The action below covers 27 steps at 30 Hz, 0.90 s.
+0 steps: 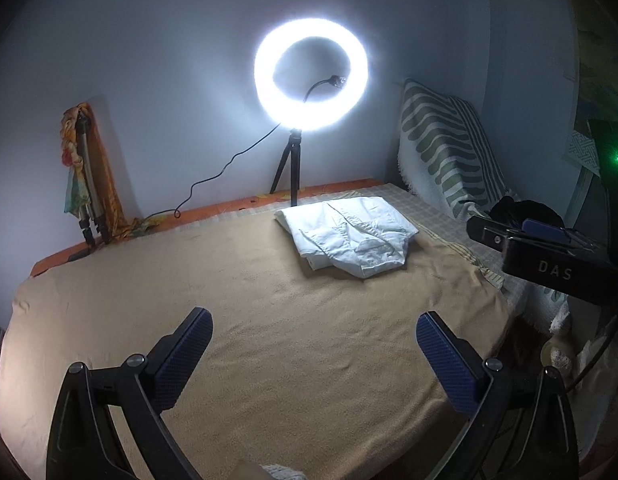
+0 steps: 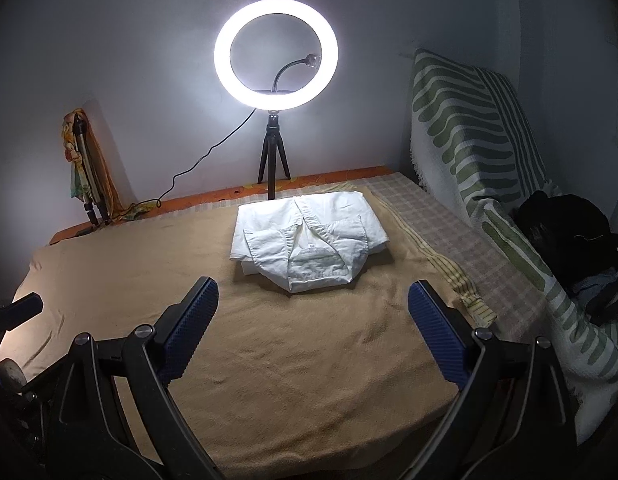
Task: Fold small clothes
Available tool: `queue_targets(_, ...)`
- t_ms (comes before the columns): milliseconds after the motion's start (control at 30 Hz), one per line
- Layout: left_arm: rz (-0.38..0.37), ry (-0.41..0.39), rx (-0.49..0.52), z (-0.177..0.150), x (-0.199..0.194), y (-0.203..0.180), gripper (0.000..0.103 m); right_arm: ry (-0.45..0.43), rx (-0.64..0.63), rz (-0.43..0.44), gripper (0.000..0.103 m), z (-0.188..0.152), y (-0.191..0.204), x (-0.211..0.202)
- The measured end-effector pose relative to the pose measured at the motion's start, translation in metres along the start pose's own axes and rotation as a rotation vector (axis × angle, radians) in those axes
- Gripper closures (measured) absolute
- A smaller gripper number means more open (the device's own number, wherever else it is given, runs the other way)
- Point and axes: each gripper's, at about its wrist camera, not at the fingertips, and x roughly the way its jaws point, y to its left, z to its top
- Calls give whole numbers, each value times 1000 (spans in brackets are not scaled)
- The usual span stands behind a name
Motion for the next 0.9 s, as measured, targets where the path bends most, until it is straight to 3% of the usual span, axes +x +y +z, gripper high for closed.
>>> queue_targets(133, 23, -13, 5, -1, -7, 0, 0, -14, 48, 18, 0, -3, -4, -9)
queue_targets(533, 73, -25, -8, 2, -17, 2, 0, -30, 24, 4, 0, 2, -1, -15)
queue_targets(900, 74, -39, -12, 6, -23, 1, 0, -35, 7, 7, 0, 5, 3, -17)
